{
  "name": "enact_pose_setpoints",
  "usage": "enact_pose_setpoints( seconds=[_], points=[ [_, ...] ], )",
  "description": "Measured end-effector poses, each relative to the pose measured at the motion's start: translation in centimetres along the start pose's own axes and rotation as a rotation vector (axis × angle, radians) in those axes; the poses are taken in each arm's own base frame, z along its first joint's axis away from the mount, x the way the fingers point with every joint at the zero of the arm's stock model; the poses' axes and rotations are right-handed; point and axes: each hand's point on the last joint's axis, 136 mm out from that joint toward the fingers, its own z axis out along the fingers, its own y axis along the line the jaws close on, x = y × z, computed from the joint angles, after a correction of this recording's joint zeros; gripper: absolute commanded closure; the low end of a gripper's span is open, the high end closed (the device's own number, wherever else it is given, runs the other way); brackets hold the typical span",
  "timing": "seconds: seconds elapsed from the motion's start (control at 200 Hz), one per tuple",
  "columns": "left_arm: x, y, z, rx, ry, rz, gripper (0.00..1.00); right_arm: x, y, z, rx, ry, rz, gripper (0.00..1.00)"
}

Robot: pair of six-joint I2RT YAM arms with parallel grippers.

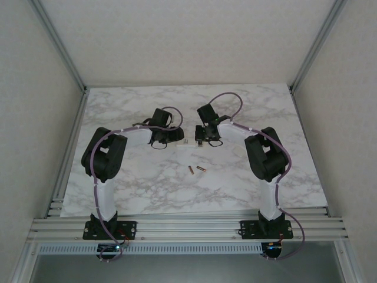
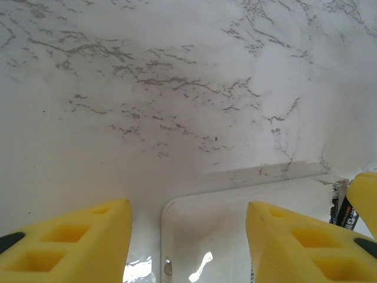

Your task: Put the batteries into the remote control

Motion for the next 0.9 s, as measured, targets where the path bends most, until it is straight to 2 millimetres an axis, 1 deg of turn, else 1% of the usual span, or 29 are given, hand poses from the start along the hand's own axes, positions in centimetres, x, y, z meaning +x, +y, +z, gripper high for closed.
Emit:
enact_pose_setpoints(
  seconds=[0.065, 0.315, 0.576, 0.761, 0.901],
  points=[
    [0.0, 0.0, 0.0, 0.001, 0.0, 0.0, 0.48, 0.2, 0.0, 0.1, 0.0, 0.005, 0.011, 0.96],
    [0.0, 0.0, 0.0, 0.0, -0.001, -0.001, 0.48, 0.6, -0.2, 0.3, 0.001, 0.017, 0.061, 0.82],
    [0.0, 0.0, 0.0, 0.002, -0.003, -0.004, 0.48, 1.1, -0.2, 0.2, -0.002, 0.04, 0.087, 0.72],
    [0.1, 0.0, 0.0, 0.004, -0.006, -0.002, 0.48, 1.4, -0.5, -0.2, 0.008, 0.061, 0.102, 0.71],
    [0.2, 0.0, 0.0, 0.009, -0.01, 0.001, 0.49, 1.0, -0.7, -0.5, 0.013, 0.061, 0.116, 0.74]
  ],
)
